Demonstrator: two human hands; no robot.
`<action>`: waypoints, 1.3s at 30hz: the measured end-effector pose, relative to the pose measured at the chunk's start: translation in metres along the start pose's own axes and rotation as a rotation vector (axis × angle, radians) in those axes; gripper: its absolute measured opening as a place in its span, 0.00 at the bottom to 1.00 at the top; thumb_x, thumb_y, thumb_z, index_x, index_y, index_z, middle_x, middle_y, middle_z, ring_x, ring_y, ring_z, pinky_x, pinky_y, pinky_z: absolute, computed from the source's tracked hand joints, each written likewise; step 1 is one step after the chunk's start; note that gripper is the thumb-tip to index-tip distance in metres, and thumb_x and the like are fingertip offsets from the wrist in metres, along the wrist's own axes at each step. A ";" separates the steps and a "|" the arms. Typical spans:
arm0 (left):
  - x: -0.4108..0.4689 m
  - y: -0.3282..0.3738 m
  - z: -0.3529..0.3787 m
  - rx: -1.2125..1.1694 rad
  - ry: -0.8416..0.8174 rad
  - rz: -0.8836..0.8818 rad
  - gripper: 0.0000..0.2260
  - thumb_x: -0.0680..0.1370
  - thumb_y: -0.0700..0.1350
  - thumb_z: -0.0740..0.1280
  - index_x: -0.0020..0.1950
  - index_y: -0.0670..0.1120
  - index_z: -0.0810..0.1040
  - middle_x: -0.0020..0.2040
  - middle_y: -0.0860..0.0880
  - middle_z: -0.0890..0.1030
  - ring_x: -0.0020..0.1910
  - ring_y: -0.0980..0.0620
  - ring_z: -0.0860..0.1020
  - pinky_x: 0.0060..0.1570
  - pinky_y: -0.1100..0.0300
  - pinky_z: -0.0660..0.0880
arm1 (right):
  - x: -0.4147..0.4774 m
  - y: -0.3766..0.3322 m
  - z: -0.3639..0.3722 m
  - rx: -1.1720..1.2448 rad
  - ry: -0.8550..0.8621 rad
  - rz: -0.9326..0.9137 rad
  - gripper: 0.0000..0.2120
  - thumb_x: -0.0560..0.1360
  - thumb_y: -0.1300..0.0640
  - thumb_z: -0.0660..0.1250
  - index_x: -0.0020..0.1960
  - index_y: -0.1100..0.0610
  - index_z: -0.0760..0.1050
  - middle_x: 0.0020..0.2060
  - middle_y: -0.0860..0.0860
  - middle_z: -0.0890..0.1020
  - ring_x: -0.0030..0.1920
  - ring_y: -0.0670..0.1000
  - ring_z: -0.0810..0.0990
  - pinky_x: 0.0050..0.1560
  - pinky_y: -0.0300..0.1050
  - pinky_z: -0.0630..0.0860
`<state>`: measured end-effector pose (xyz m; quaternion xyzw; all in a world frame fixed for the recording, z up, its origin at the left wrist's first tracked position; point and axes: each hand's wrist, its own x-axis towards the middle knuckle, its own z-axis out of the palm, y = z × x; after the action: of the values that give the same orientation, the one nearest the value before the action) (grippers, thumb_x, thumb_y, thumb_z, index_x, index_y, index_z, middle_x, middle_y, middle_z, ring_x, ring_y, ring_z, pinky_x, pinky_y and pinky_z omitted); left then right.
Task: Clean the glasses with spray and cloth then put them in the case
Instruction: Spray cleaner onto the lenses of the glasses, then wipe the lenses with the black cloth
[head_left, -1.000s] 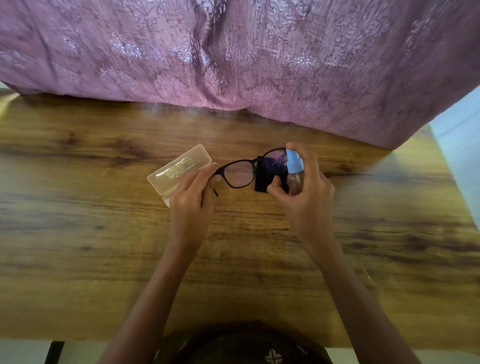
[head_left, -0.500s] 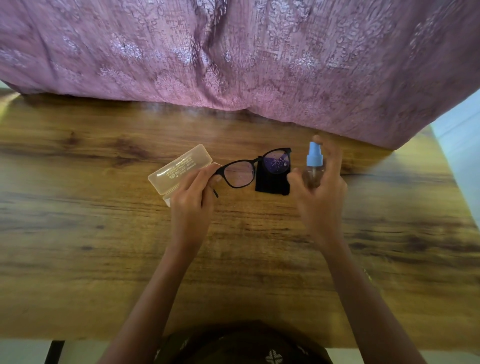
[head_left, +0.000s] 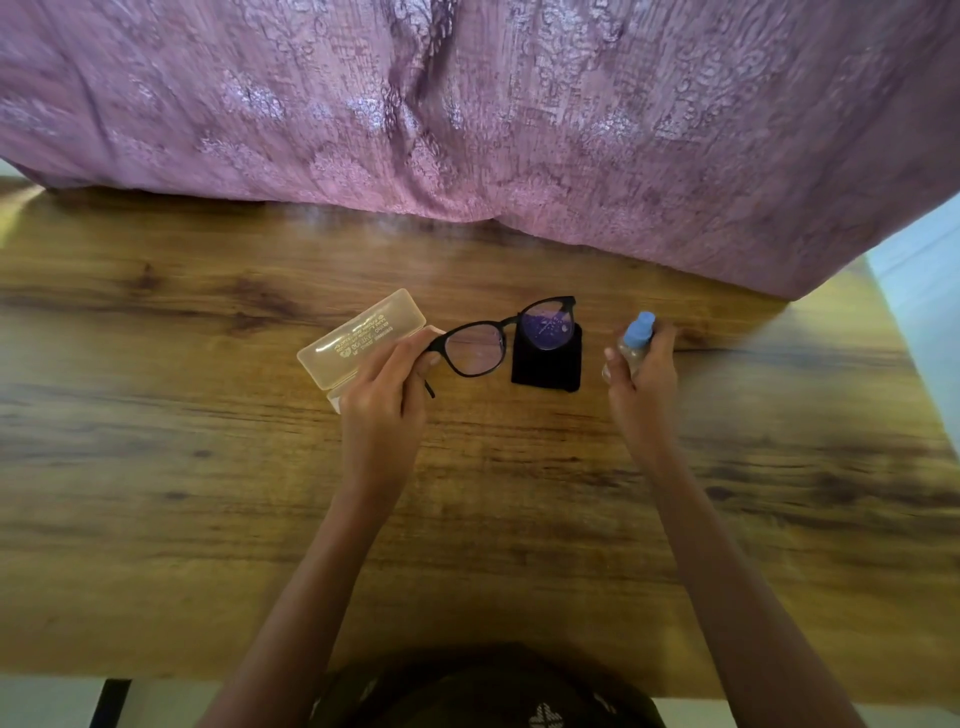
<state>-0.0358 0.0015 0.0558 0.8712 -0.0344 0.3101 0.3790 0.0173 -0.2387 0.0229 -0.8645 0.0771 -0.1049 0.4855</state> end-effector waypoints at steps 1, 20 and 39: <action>0.000 -0.001 0.000 0.000 0.003 -0.005 0.10 0.78 0.33 0.67 0.59 0.37 0.80 0.52 0.52 0.77 0.53 0.63 0.74 0.55 0.76 0.70 | 0.000 0.001 0.000 -0.014 0.018 0.017 0.11 0.80 0.63 0.64 0.59 0.62 0.65 0.48 0.54 0.76 0.43 0.52 0.77 0.41 0.28 0.70; -0.003 -0.004 0.003 -0.023 0.017 -0.027 0.10 0.79 0.35 0.66 0.60 0.37 0.80 0.53 0.51 0.78 0.54 0.62 0.74 0.52 0.76 0.71 | -0.009 0.026 0.010 0.006 0.130 0.152 0.31 0.74 0.57 0.74 0.70 0.57 0.63 0.57 0.46 0.74 0.53 0.44 0.76 0.51 0.34 0.73; -0.005 -0.008 0.001 -0.024 0.023 0.005 0.10 0.79 0.35 0.65 0.59 0.38 0.80 0.53 0.52 0.78 0.54 0.60 0.76 0.53 0.72 0.74 | -0.024 0.018 0.040 -0.502 -0.058 -0.295 0.04 0.77 0.63 0.68 0.49 0.62 0.79 0.45 0.55 0.79 0.42 0.50 0.78 0.41 0.36 0.72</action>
<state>-0.0373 0.0059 0.0474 0.8629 -0.0359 0.3208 0.3888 0.0037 -0.2096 -0.0157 -0.9621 -0.0396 -0.1272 0.2380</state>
